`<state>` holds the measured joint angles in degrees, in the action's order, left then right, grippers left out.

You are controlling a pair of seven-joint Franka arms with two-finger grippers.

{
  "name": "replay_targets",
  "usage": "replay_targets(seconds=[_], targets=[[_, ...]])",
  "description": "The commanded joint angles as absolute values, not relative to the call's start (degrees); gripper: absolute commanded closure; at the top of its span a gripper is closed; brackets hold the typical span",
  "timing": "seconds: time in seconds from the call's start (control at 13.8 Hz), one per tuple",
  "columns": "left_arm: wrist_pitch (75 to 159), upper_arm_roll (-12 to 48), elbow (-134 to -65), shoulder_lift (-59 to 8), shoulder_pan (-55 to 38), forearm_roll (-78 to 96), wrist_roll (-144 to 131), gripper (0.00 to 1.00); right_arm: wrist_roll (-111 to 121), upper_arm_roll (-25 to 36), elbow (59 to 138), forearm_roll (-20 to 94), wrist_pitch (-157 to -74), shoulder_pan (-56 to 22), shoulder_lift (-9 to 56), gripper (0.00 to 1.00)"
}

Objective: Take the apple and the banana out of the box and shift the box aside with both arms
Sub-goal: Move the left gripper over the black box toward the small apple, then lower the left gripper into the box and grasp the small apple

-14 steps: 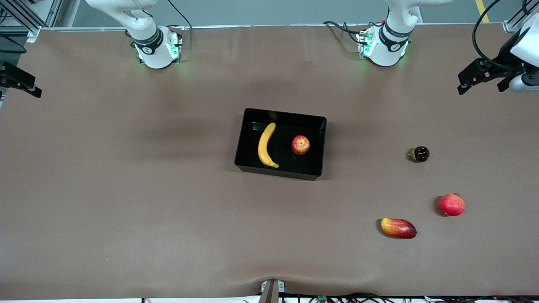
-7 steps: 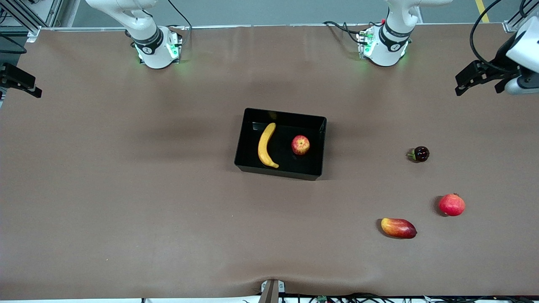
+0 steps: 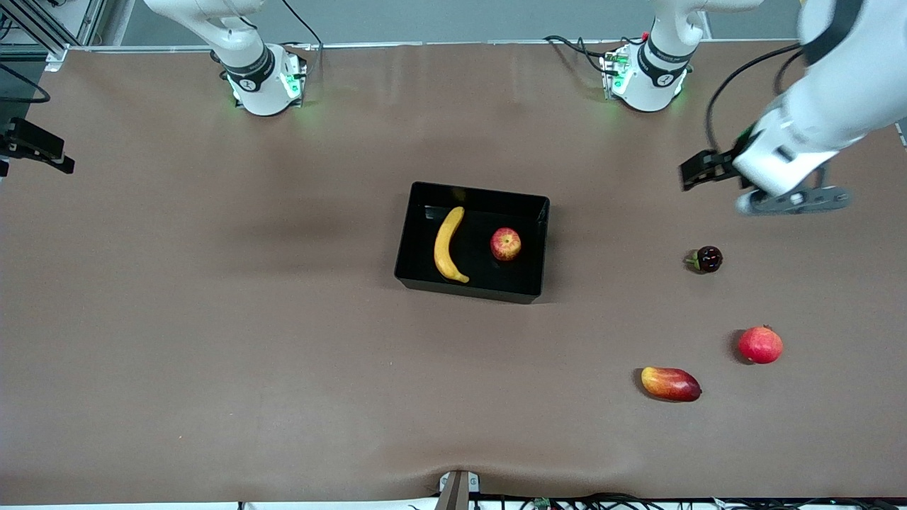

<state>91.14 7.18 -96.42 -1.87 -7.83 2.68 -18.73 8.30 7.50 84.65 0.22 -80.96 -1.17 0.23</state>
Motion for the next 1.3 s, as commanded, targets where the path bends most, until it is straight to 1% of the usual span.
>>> replay_targets(seconds=[0.0, 0.07, 0.22, 0.36, 0.58, 0.72, 0.87, 1.23], targets=[[97.1, 12.3, -98.6, -4.8, -8.1, 2.6, -27.5, 0.00, 9.0, 7.0, 84.1, 0.4, -81.0, -0.1, 0.4, 0.00], [100.2, 14.4, -100.0, -5.8, -8.3, 2.5, -31.4, 0.00, 9.0, 7.0, 84.2, 0.4, -81.0, 0.0, 0.4, 0.00], [104.9, 16.4, -101.2, -8.2, -10.6, -1.0, -40.3, 0.00, 9.0, 7.0, 84.1, 0.3, -81.1, 0.0, 0.6, 0.00], [106.9, 16.5, -100.4, -13.0, -15.4, -2.7, -53.2, 0.00, 9.0, 7.0, 84.1, 0.3, -81.0, -0.1, 0.8, 0.00], [110.0, 16.6, -100.5, -19.8, -19.8, -7.7, -66.3, 0.00, 9.0, 7.0, 84.1, 0.4, -81.0, -0.1, 0.8, 0.00], [114.6, 16.5, -100.4, -23.6, -21.9, -9.2, -73.5, 0.00, 9.0, 7.0, 84.1, 0.4, -81.0, -0.1, 0.8, 0.00], [118.3, 16.5, -100.3, -26.4, -24.2, -11.9, -80.6, 0.00, 9.0, 7.0, 84.1, 0.3, -81.0, -0.1, 0.8, 0.00], [123.6, 16.5, -98.8, -31.4, -26.8, -12.9, -89.8, 0.00, 9.0, 7.0, 84.1, 0.3, -81.0, -0.1, 0.8, 0.00]])
